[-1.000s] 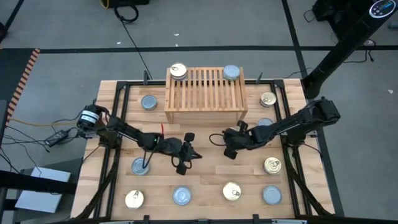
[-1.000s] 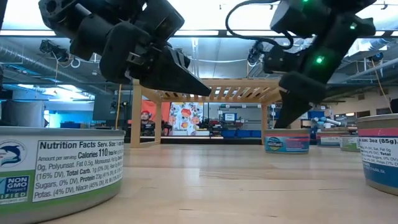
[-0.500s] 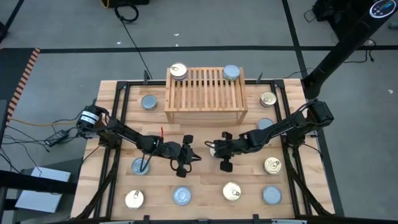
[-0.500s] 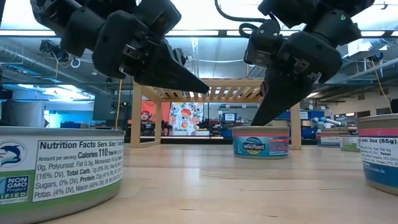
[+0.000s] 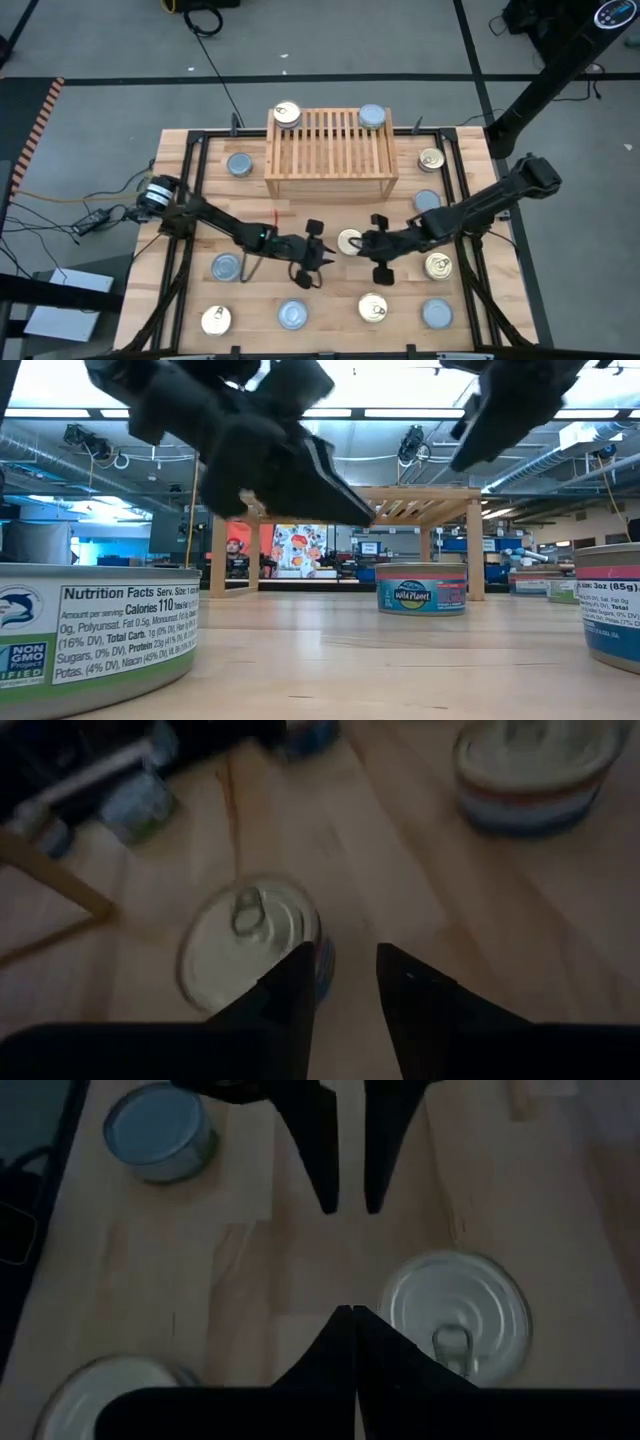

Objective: Stack canned seafood by type on shelf
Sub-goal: Stack the blue pink tuna can on top of the blue pink tuna can on the shelf

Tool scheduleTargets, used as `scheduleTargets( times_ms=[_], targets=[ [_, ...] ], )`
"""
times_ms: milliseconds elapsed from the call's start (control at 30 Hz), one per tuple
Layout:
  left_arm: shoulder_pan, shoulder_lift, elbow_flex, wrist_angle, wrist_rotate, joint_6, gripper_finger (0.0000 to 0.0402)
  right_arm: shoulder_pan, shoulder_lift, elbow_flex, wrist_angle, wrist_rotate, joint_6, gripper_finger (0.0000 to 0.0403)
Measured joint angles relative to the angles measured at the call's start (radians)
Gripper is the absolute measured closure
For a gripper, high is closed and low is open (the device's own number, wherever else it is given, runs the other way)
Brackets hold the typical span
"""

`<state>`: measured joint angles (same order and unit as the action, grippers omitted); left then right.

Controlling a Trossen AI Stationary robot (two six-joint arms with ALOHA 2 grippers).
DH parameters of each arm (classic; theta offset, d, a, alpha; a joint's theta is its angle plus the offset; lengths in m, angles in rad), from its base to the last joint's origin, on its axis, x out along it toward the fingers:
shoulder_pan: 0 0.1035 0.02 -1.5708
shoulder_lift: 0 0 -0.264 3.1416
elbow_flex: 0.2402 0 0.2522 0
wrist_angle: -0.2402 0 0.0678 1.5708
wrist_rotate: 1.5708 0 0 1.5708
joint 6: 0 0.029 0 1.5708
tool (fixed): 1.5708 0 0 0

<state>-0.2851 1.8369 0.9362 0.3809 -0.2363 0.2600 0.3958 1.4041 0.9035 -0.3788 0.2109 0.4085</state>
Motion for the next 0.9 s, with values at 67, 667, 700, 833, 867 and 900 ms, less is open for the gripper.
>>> scheduleTargets(
  times_ms=[67, 667, 700, 833, 867, 900],
  targets=[
    [0.004, 0.039, 0.049, -0.044, -0.002, 0.013, 0.0287, 0.027, -0.015, -0.001, -0.041, 0.040, 0.024, 0.0398],
    [0.024, 0.135, 0.162, -0.153, -0.063, 0.130, 0.0287, 0.114, -0.029, -0.001, -0.066, 0.140, 0.069, 0.0398],
    [0.024, 0.135, 0.161, -0.150, -0.064, 0.130, 0.0287, 0.114, -0.029, 0.000, -0.064, 0.140, 0.069, 0.0398],
    [0.025, 0.141, 0.163, -0.151, -0.067, 0.133, 0.0287, 0.114, -0.029, 0.000, -0.063, 0.140, 0.068, 0.0398],
    [0.026, 0.145, 0.163, -0.147, -0.066, 0.133, 0.0287, 0.114, -0.029, -0.001, -0.063, 0.140, 0.068, 0.0398],
    [0.028, 0.150, 0.163, -0.136, -0.067, 0.133, 0.0287, 0.114, -0.029, -0.001, -0.064, 0.140, 0.068, 0.0398]
  ],
)
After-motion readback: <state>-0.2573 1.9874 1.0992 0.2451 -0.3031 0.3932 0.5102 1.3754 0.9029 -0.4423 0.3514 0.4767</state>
